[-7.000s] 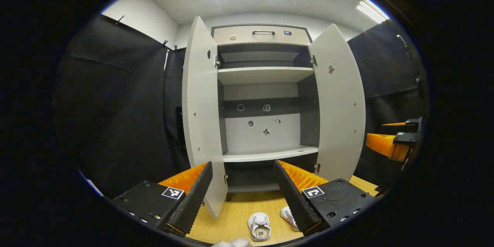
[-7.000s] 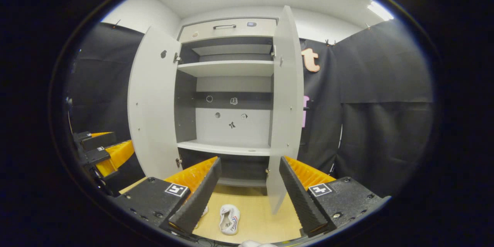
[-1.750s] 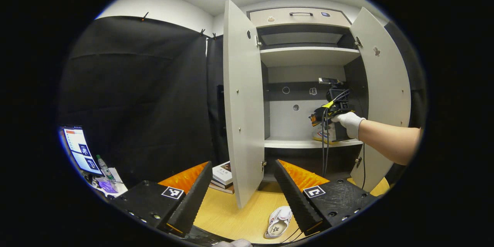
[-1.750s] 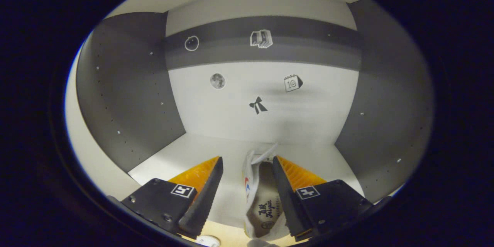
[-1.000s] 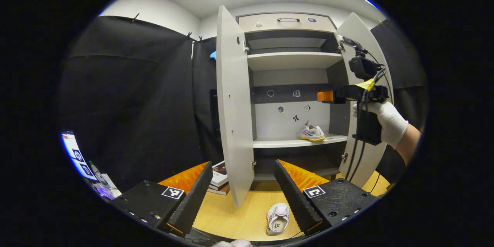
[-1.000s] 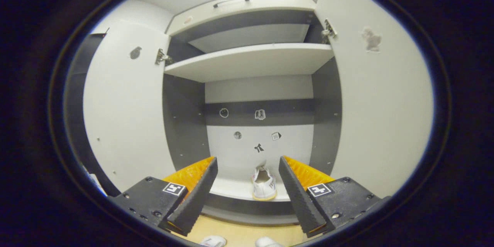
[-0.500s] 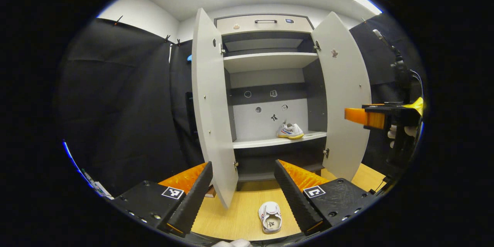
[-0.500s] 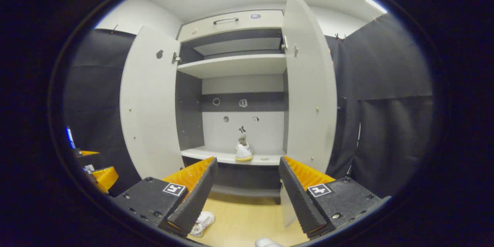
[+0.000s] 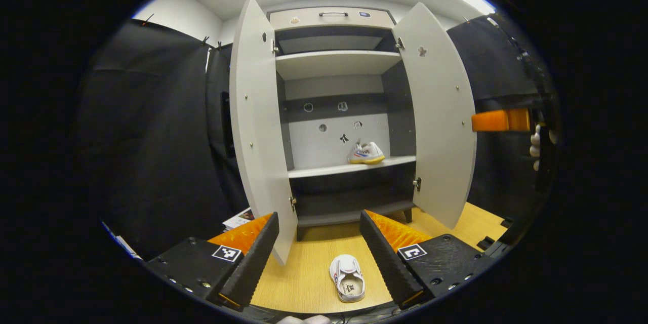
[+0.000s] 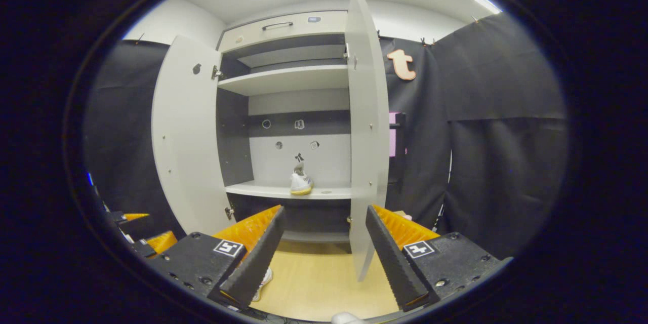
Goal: Grab one shoe with the right hand and put it into the shoe cabinet, grab the other shoe with the left hand and put it into the shoe cabinet; then close the right door with the right hand and the left door with the left hand.
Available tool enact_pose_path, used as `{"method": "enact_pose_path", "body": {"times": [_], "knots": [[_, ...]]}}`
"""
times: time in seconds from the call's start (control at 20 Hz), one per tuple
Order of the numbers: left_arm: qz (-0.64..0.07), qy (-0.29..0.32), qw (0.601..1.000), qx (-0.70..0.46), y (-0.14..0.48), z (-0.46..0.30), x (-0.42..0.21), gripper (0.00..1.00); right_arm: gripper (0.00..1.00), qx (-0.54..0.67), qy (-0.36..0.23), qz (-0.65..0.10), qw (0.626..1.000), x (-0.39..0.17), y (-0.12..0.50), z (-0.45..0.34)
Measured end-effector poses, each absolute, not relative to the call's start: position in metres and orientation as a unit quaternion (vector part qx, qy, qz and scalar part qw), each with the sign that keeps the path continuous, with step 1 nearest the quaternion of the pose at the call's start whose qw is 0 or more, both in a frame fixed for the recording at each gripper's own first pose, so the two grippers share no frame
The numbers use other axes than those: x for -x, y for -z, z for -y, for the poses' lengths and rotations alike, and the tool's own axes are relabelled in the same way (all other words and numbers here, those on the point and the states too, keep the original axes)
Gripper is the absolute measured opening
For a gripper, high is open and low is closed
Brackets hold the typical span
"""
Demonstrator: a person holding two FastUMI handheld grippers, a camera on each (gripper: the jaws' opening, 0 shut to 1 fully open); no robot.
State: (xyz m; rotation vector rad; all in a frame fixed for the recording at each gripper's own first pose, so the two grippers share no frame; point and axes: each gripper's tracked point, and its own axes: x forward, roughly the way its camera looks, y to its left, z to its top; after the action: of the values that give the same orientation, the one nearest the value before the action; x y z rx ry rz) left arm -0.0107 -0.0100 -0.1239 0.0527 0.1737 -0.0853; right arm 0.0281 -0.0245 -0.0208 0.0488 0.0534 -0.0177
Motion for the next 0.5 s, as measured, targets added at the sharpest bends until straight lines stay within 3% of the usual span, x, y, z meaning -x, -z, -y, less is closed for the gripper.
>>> {"method": "enact_pose_path", "body": {"times": [0.3, 0.5], "knots": [[-0.227, 0.055, 0.972, -0.036, 0.280, 0.017, 0.017, 0.97, 1.00, -0.019, 0.011, -0.058, 0.998, -0.019, 0.033, 0.028], [-0.284, 0.058, 0.956, -0.038, 0.347, 0.021, 0.003, 0.97, 1.00, -0.015, 0.014, -0.073, 0.997, -0.014, 0.040, 0.029]]}}
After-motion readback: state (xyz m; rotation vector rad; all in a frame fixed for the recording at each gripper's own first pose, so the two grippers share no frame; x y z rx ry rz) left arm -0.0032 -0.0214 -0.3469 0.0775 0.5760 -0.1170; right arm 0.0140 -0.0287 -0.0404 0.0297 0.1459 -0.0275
